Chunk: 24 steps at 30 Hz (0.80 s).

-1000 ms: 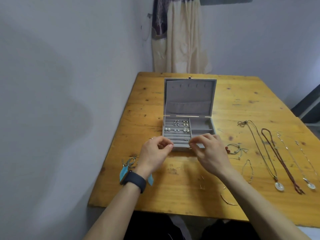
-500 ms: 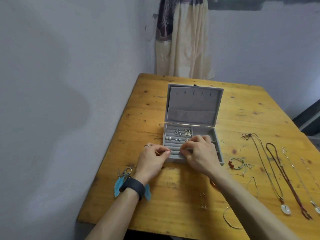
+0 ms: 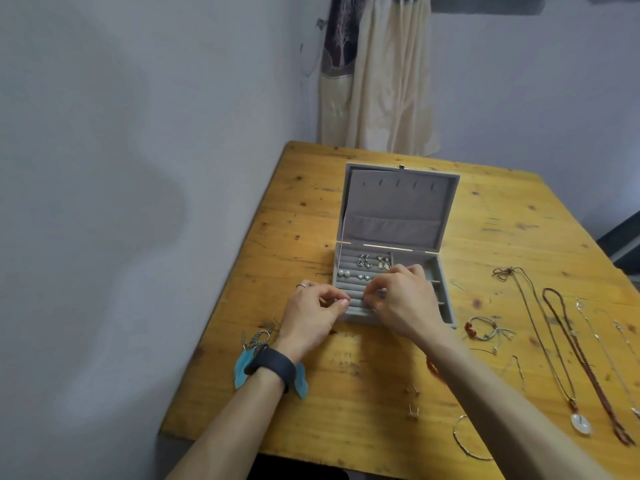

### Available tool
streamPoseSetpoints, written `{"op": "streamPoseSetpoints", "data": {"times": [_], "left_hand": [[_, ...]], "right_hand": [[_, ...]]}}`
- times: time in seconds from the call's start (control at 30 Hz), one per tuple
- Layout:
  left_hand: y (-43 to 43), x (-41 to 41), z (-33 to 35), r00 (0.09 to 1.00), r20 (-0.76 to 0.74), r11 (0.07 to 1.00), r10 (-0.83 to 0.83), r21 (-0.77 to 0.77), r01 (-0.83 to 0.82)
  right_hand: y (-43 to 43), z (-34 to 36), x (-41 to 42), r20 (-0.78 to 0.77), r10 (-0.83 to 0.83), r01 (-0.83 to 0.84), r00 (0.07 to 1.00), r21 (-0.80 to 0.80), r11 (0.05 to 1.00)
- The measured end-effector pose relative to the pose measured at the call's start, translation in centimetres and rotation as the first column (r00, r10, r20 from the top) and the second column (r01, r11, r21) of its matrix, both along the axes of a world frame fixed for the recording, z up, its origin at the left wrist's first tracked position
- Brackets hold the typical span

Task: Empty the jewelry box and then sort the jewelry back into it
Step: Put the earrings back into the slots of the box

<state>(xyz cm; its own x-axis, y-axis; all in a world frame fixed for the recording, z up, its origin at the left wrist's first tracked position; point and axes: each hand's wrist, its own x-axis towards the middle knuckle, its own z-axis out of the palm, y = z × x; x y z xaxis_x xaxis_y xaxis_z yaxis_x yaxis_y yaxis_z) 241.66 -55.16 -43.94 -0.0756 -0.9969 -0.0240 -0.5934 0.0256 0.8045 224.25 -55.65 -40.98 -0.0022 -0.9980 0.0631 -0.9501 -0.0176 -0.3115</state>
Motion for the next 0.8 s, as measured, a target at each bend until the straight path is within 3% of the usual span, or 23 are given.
{"op": "streamPoseSetpoints", "data": {"times": [0.23, 0.47, 0.57, 0.8], "left_hand": [[-0.4, 0.2, 0.2, 1.000, 0.029, 1.000, -0.002, 0.015, 0.001], [-0.9, -1.8, 1.6, 0.981, 0.194, 0.999, -0.013, 0.040, 0.006], [-1.7, -2.0, 2.2, 0.963, 0.263, 0.996, -0.064, 0.079, 0.044], [-2.9, -2.8, 2.2, 0.962, 0.250, 0.987, -0.109, 0.143, 0.074]], "right_hand": [[-0.5, -0.7, 0.6, 0.017, -0.019, 0.019, 1.000, -0.053, 0.998], [2.1, -2.6, -2.3, 0.228, -0.092, 0.131, 0.969, -0.162, 0.978], [3.3, -3.0, -3.4, 0.235, -0.135, 0.192, 0.963, -0.237, 0.952], [5.5, -4.2, -5.4, 0.244, -0.144, 0.199, 0.959, -0.218, 0.955]]}}
